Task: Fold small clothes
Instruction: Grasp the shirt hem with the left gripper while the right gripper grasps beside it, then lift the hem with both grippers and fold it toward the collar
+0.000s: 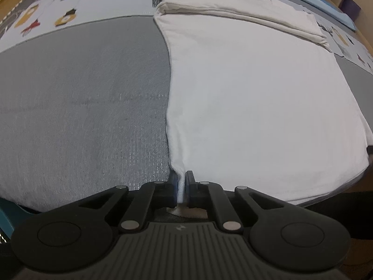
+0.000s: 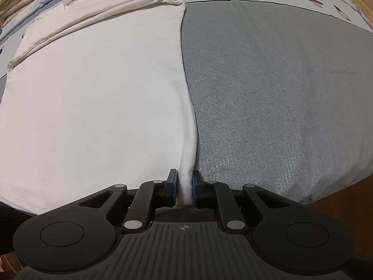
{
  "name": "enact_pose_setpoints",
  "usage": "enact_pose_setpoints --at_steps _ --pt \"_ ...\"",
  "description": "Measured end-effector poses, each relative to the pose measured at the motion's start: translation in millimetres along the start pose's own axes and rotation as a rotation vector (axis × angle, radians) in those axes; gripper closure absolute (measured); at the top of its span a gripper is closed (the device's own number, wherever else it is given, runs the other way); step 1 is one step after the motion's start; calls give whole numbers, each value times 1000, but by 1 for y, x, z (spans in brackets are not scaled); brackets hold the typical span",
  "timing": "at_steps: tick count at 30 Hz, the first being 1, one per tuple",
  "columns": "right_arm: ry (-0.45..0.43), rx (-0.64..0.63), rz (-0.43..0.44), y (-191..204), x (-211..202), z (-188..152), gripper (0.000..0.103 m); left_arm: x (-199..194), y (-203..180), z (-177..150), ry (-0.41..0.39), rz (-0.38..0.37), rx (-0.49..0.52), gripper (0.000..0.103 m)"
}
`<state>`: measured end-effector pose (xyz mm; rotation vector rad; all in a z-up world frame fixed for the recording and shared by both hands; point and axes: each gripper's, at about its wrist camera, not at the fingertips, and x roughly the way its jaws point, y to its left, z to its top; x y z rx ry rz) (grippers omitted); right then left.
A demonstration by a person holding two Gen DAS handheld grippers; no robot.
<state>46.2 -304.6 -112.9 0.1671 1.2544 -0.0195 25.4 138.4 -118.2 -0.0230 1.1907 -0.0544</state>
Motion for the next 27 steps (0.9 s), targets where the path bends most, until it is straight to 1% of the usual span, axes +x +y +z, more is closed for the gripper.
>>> enact_pose_setpoints --at_steps 2,4,6,10,13,15,17,19,20,21,23,25,26,27 --pt "-22 14 15 -1 -4 1 93 -6 0 1 -22 3 5 97" --pt "-79 34 51 -3 -15 3 93 -19 -2 4 -64 11 27 97" --pt "-137 40 82 -3 -31 5 93 -39 -5 8 -118 2 50 97" --pt "-230 13 100 -1 -70 7 93 -82 -9 11 -218 -36 77 98" --pt "-318 5 155 -4 -112 5 94 -122 -10 3 -277 -69 125 98" --pt "-367 -25 199 -6 -144 -3 94 -154 -9 -9 -310 -119 145 98" --pt "-404 -67 251 -9 -176 -13 94 -189 -6 -22 -341 -186 170 98" --pt "-429 -116 341 -17 -212 -28 94 -217 -4 -32 -367 -245 200 98" --pt "-444 -132 383 -20 -225 -32 94 -225 -3 -35 -376 -252 208 98" --pt "-464 -148 429 -25 -237 -38 94 -229 -1 -36 -381 -245 206 98" --pt "-488 -152 480 -34 -246 -44 94 -224 4 -30 -380 -230 182 98" --pt "-498 -133 484 -40 -239 -38 94 -206 11 -17 -358 -197 125 98" --pt "-487 -114 471 -42 -231 -32 94 -197 16 -11 -348 -199 98 98" --pt "-469 -86 452 -42 -221 -22 94 -183 23 2 -332 -210 66 98"
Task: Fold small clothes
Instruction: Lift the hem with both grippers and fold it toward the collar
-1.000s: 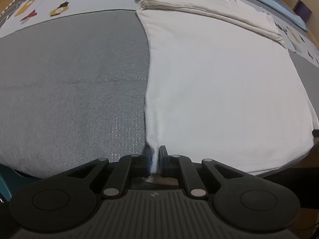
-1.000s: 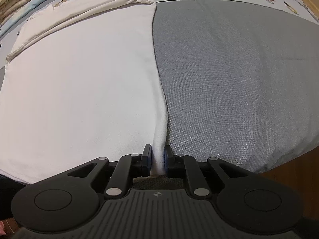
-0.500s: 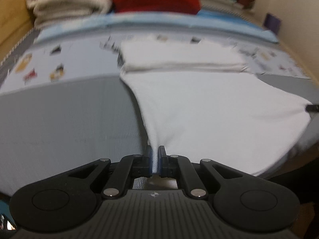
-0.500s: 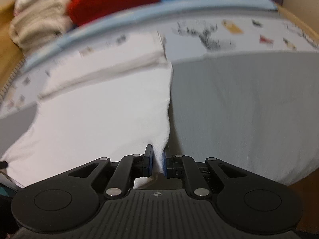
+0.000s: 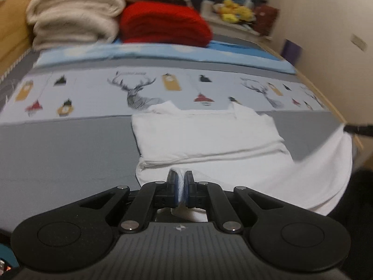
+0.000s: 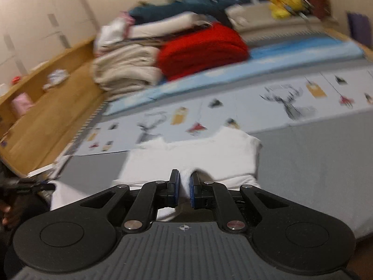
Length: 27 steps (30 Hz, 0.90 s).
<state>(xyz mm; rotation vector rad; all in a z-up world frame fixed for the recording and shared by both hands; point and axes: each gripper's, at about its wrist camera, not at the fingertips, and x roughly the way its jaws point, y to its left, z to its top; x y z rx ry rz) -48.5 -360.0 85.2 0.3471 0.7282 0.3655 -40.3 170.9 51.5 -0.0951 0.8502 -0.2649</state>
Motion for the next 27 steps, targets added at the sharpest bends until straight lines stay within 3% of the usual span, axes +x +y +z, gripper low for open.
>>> enact_pose_setpoints --at_steps 5,9,13,15,17,22,25,27 --pt "36 -15 -89 -14 65 21 94 75 45 41 52 65 -6 98" --pt "95 -44 -142 -34 124 41 94 136 87 58 105 55 -73 98" --pt "137 -67 -188 -55 178 37 94 170 100 53 157 65 -130 98" --pt "159 -39 -185 -67 193 23 94 173 98 62 127 32 -167 98" --pt "243 -29 -255 -74 211 18 94 177 96 68 116 31 -185 98" --pt "110 107 -212 -86 210 38 94 187 104 81 79 55 -289 95" --pt "-12 145 -319 -85 202 48 92 183 112 84 51 91 -361 94" --pt "-52 152 -342 -87 199 50 80 180 115 83 58 81 -393 85"
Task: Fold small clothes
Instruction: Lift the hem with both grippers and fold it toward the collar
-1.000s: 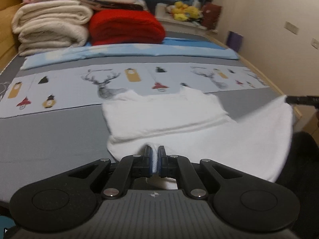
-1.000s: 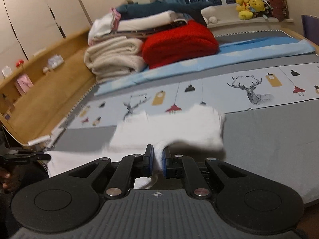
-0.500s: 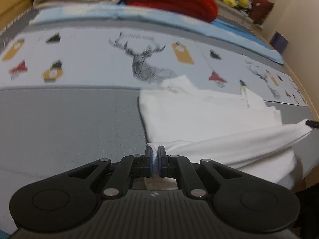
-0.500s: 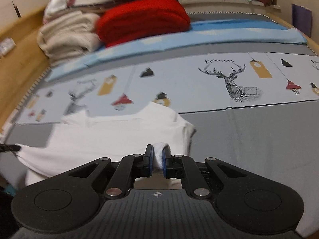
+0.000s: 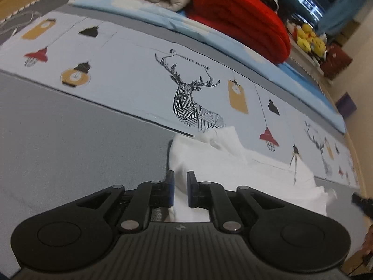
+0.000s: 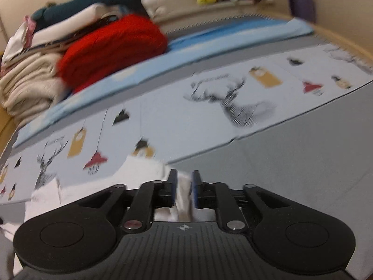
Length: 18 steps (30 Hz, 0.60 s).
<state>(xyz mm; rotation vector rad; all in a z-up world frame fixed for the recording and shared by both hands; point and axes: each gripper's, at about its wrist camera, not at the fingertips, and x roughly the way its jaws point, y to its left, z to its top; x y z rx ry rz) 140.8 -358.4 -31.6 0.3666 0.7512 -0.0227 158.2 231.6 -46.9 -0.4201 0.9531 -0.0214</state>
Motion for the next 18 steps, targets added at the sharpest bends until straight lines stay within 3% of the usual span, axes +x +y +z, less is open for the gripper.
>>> enact_pose_setpoints --at_steps 2,5,8,12,16,18 --pt "33 24 25 -5 1 -1 76 1 -1 -2 33 14 5 77" --pt "117 -54 28 2 8 -10 76 5 -8 -7 97 82 65 76" --pt "201 -170 2 15 13 -23 76 5 -12 -9 98 67 87 76" --pt "208 -224 4 31 14 -21 76 12 -13 -10 93 73 82 75" --pt "174 -171 -11 30 19 -24 73 27 -9 -13 125 95 65 75" --pt "224 -171 -74 31 34 -22 73 29 -12 -10 117 90 77 73"
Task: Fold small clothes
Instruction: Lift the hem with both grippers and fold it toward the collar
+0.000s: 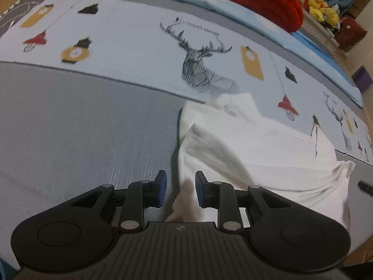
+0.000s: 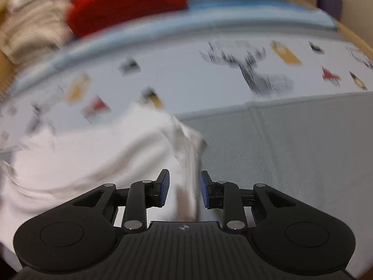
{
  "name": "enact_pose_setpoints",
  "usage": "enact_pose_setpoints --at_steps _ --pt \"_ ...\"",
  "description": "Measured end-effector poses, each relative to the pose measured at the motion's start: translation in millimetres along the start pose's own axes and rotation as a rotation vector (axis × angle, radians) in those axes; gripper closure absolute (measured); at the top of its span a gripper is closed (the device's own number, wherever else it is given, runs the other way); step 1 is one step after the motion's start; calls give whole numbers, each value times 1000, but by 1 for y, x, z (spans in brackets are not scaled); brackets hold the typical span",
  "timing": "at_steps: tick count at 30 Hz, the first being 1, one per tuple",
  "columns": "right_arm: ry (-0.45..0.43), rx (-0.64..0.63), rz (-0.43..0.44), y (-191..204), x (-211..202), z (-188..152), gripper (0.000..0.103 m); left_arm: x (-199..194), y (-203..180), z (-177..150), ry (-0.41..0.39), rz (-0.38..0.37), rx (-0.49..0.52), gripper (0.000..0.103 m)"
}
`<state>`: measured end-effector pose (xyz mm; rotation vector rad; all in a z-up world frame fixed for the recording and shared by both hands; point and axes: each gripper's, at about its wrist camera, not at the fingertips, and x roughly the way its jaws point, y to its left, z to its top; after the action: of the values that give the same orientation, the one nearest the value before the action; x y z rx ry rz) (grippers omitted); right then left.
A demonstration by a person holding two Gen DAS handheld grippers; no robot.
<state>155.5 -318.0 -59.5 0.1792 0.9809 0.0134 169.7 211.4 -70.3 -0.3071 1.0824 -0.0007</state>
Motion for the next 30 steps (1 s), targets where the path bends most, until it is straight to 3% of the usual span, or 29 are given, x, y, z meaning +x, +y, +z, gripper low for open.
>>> enact_pose_setpoints --at_steps 3,7,10,15,17,20,22,25,28,30 --pt "-81 16 6 3 -1 9 71 4 -3 7 -9 9 24 66" --pt "-26 13 25 10 20 18 66 14 -3 16 13 14 9 66" --pt "-10 -38 13 23 33 23 57 21 -9 23 22 17 36 65" --pt "-2 -78 -17 31 47 30 59 36 -15 30 49 37 86 63" --pt "3 -74 -18 29 51 33 78 41 -16 34 54 38 94 63" --pt "9 -62 -8 26 55 36 95 48 -20 37 61 28 128 67" --pt "1 -56 9 24 55 39 97 49 -25 40 57 14 164 95" --pt "-62 -27 16 21 45 44 98 34 -24 51 -61 27 166 97" --pt "-201 65 31 12 22 53 98 18 -21 62 -189 21 140 97" --pt "-262 84 19 10 16 56 98 18 -22 66 -217 18 136 97"
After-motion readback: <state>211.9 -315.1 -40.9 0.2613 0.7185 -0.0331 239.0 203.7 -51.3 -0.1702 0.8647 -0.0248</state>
